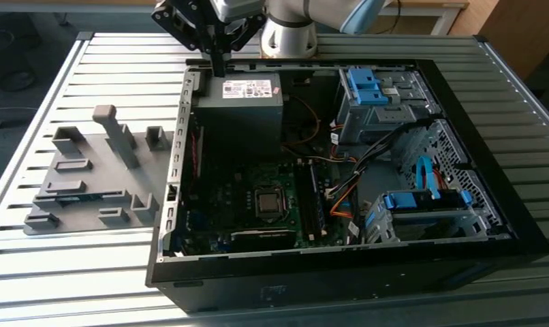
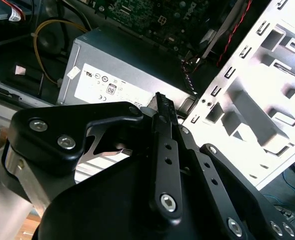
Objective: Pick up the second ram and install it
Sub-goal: 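Reach for the second ram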
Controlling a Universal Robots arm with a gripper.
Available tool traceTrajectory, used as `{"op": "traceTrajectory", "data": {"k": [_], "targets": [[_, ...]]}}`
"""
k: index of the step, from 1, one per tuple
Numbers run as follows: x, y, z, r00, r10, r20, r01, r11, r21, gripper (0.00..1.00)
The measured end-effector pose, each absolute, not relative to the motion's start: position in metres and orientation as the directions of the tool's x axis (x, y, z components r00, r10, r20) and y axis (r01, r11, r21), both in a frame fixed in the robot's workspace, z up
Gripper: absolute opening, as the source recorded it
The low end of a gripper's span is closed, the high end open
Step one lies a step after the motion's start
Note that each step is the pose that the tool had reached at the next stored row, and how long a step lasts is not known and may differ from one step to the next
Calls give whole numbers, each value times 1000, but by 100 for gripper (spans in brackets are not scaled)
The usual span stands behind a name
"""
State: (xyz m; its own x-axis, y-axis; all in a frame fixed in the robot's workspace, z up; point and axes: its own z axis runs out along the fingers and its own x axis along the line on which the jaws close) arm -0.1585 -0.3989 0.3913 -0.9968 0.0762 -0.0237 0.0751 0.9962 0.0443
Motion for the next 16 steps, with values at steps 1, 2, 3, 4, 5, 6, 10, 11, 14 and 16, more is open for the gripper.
{"op": "traceTrajectory", "data": {"k": [1, 2, 3, 4, 5, 6, 10, 11, 14, 16], "targets": [[-159, -399, 391, -997, 76, -24, 75, 996, 44, 11], [-159, -399, 391, -997, 76, -24, 75, 996, 44, 11], [-159, -399, 391, -997, 76, -24, 75, 996, 44, 11], [-159, -399, 391, -997, 76, -24, 75, 996, 44, 11], [-159, -399, 391, -997, 76, -23, 75, 996, 44, 11], [-159, -399, 391, -997, 76, -23, 75, 996, 44, 11], [-163, -399, 391, -997, 76, -23, 75, 996, 44, 11], [-163, -399, 391, -997, 76, -23, 75, 996, 44, 11], [-163, -399, 391, -997, 76, -23, 75, 996, 44, 11], [-164, -399, 391, -997, 76, -23, 75, 996, 44, 11]]}}
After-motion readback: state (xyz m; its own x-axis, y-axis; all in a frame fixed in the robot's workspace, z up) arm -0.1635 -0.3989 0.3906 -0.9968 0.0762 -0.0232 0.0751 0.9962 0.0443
